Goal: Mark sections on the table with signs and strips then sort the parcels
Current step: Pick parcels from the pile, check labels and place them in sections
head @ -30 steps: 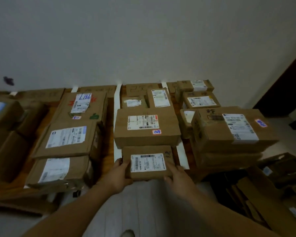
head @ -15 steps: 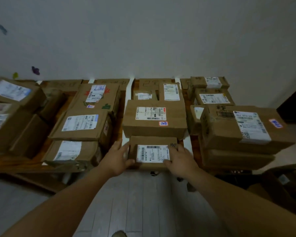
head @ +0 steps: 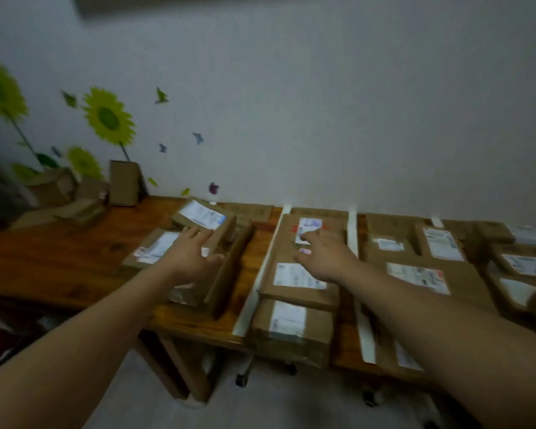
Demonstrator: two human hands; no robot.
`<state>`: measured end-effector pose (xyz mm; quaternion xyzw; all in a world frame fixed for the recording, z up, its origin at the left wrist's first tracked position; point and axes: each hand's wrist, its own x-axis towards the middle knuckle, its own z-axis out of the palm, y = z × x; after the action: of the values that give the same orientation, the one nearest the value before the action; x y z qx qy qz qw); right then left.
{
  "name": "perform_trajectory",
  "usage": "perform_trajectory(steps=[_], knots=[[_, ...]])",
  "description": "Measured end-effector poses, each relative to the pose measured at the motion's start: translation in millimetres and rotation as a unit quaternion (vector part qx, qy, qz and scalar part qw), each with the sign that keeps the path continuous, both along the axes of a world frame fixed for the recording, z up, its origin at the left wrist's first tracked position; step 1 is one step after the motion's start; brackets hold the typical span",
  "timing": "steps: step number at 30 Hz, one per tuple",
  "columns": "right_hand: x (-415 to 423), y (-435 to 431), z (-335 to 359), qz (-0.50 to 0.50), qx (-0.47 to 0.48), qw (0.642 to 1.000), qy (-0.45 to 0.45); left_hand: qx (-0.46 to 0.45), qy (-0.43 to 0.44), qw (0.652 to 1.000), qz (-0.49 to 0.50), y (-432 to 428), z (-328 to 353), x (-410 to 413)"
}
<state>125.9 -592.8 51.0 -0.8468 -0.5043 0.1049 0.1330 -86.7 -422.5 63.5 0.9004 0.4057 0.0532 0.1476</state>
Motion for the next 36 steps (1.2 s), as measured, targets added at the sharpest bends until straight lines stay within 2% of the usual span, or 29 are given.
perform_trajectory(steps=[3,7,14,30,36], knots=[[-52.2,60.4,17.5,0.012,0.016,0.999,0.025,-0.024,-0.004,0.998,0.055,56.5,13.9,-67.3],[-111.2,138.4,32.3,0.050,0.033,0.998,0.000,-0.050,-0.014,0.992,0.119,119.4,25.2,-143.9],[-178.2,276.6,47.0,0.108,0.027,0.994,-0.004,-0.103,-0.064,0.970,0.211,219.0,31.5,-229.5],[-265.9,623.8,35.2,0.164,-0.008,0.984,0.073,-0.090,-0.035,0.957,0.274,512.8,33.0,-318.7],[-302.2,716.6,-0.9,0.134,-0.022,0.986,0.093,-0.095,-0.004,0.968,0.233,629.0,1.9,-338.3]])
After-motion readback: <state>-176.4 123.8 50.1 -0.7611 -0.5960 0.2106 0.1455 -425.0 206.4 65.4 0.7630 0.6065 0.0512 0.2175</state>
